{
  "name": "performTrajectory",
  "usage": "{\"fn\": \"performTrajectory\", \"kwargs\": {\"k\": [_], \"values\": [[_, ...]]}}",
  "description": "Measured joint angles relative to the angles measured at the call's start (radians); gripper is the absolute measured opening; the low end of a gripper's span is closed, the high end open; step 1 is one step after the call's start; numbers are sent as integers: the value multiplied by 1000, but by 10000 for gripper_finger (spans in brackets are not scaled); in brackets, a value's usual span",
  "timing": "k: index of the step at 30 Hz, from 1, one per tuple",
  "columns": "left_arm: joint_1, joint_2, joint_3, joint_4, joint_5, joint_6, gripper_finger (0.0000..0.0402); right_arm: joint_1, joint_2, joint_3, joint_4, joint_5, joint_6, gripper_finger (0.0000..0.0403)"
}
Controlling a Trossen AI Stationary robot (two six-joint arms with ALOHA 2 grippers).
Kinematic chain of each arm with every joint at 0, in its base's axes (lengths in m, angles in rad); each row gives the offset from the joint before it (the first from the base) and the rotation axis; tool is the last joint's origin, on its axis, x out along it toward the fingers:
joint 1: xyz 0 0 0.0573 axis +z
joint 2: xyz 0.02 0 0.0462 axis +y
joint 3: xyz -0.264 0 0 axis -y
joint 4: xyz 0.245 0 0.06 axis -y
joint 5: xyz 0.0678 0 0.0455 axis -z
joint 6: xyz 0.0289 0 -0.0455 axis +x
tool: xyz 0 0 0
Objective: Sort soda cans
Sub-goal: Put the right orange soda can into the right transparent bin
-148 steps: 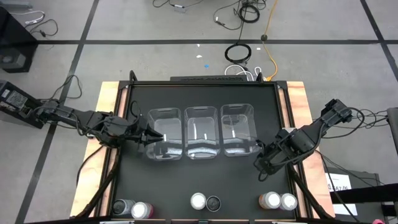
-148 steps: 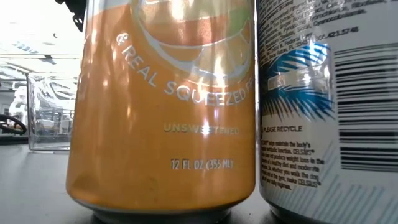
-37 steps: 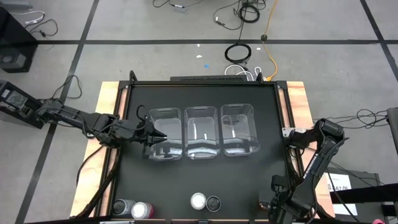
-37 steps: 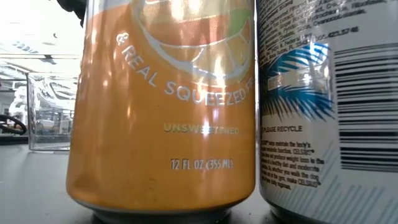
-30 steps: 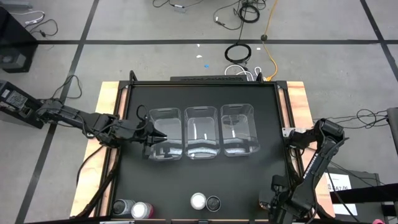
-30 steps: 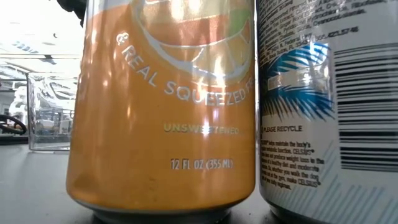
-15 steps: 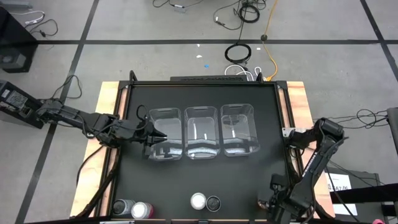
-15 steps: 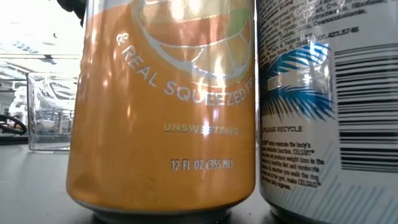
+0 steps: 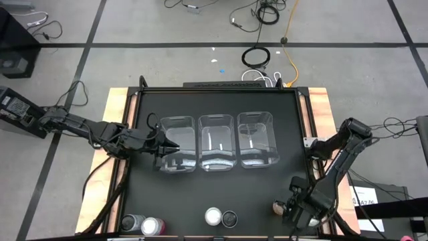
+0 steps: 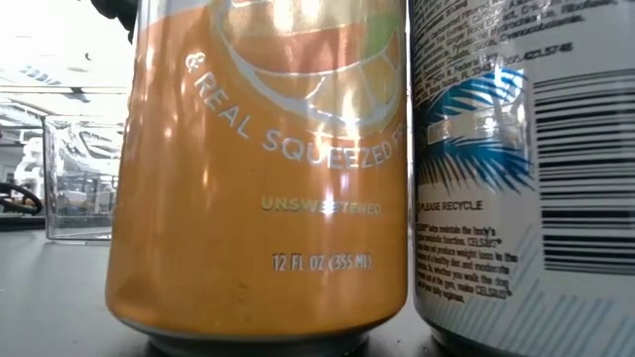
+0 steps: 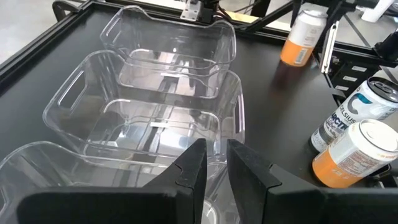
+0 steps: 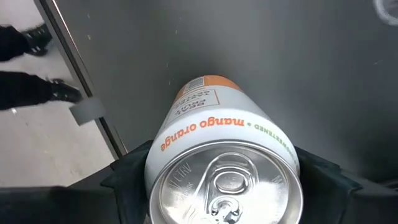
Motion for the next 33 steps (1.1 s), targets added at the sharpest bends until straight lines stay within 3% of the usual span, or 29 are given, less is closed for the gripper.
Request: {"fn": "performTrajectory", "kwargs": {"k": [12, 33], "values": [[0, 0, 0, 0, 0, 0, 73, -120, -129, 0, -74, 0, 23, 283], [0, 0, 0, 0, 0, -2, 73, -286, -235, 0, -104, 2, -188, 283]]}}
